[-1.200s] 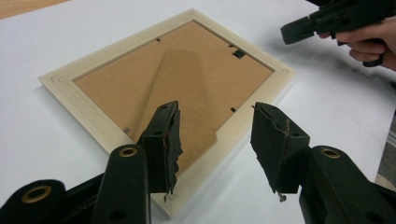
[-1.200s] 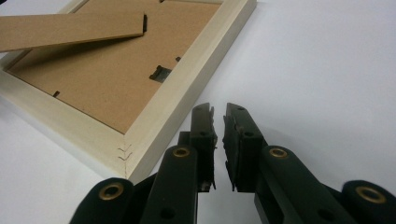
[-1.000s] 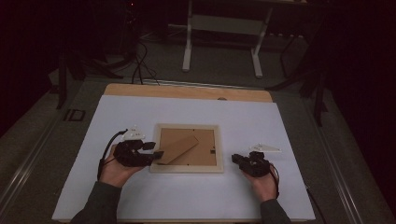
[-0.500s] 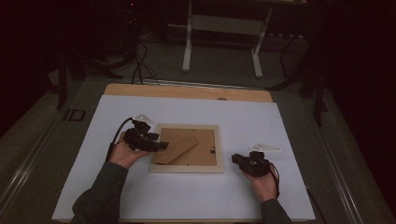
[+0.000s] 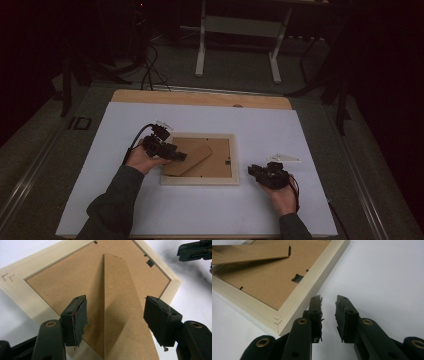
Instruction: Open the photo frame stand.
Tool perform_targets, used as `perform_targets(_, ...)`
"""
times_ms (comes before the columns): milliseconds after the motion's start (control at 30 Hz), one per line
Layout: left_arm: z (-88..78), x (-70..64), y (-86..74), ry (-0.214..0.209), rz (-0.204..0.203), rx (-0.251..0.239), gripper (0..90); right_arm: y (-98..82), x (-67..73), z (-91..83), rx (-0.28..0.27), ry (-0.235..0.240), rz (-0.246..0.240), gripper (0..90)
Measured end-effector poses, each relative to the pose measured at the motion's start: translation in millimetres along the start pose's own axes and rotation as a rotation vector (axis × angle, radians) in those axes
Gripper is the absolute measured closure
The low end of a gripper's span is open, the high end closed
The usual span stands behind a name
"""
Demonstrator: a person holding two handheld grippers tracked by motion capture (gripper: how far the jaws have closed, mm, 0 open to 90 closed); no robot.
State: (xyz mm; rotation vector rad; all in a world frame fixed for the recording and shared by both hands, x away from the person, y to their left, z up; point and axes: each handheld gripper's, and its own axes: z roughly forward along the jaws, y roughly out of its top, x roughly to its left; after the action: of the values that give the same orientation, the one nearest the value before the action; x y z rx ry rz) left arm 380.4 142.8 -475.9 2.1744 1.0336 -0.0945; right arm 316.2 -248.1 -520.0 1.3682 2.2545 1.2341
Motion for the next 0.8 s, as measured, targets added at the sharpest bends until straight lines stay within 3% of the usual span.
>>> perform_targets(333,17.6,0.5,4.6,-0.011,-0.007,0.071,35.9,-0.1,-0.7,0.7,0.001,-0.003,0.003,71.2)
perform_targets(567,28.1,-1.8,6.1,-0.044,0.005,0.110,35.1,-0.4,-0.9,1.4,0.003,-0.002,0.006,69.7)
perform_targets(633,31.2,-1.1,6.5,-0.072,0.002,0.117,35.9,-0.2,-1.3,0.7,0.000,-0.001,0.010,69.4)
perform_targets(800,34.5,-2.8,6.9,-0.077,0.015,0.148,36.1,-0.5,-2.2,0.7,-0.001,-0.003,0.012,69.2)
